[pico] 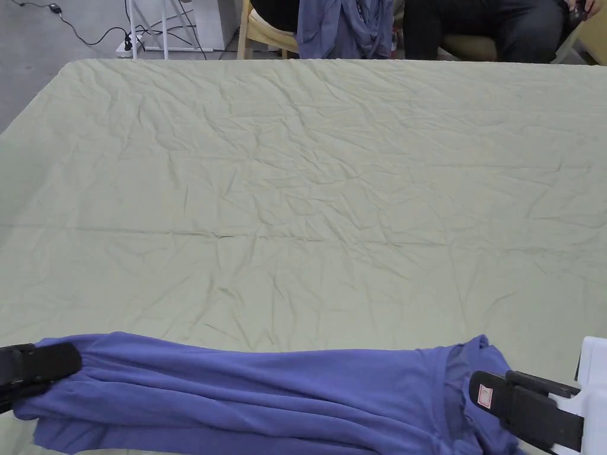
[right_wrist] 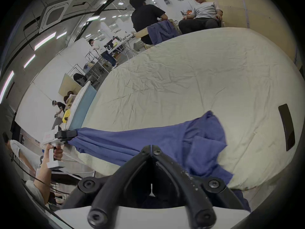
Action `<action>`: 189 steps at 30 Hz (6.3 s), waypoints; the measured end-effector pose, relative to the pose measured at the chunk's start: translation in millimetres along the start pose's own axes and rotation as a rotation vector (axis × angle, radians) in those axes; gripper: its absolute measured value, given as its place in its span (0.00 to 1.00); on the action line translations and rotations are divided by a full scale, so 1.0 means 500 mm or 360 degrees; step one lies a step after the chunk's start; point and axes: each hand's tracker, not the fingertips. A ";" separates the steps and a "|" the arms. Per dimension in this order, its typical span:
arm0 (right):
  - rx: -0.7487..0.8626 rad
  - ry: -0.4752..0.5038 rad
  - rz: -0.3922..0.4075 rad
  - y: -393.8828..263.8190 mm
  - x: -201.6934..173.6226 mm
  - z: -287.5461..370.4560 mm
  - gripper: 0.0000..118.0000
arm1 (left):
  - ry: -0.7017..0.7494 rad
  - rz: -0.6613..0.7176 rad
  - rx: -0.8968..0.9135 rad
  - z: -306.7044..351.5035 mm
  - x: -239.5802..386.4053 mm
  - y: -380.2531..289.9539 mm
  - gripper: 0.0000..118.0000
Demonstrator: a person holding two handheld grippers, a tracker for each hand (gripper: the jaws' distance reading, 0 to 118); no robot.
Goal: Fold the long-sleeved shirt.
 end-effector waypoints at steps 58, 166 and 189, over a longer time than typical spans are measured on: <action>0.0160 0.0031 -0.0327 -0.076 0.243 0.202 0.02 | 0.0503 -0.0964 -0.0397 -0.480 0.579 -0.470 0.00; -0.0213 0.0419 0.0230 -0.062 -0.562 -0.273 0.02 | 0.1053 -0.0369 -0.0218 0.021 -0.111 0.103 0.06; 0.0236 0.0024 0.0533 0.013 -0.352 -0.041 0.02 | 0.0923 -0.0869 0.0315 0.097 0.293 -0.025 0.01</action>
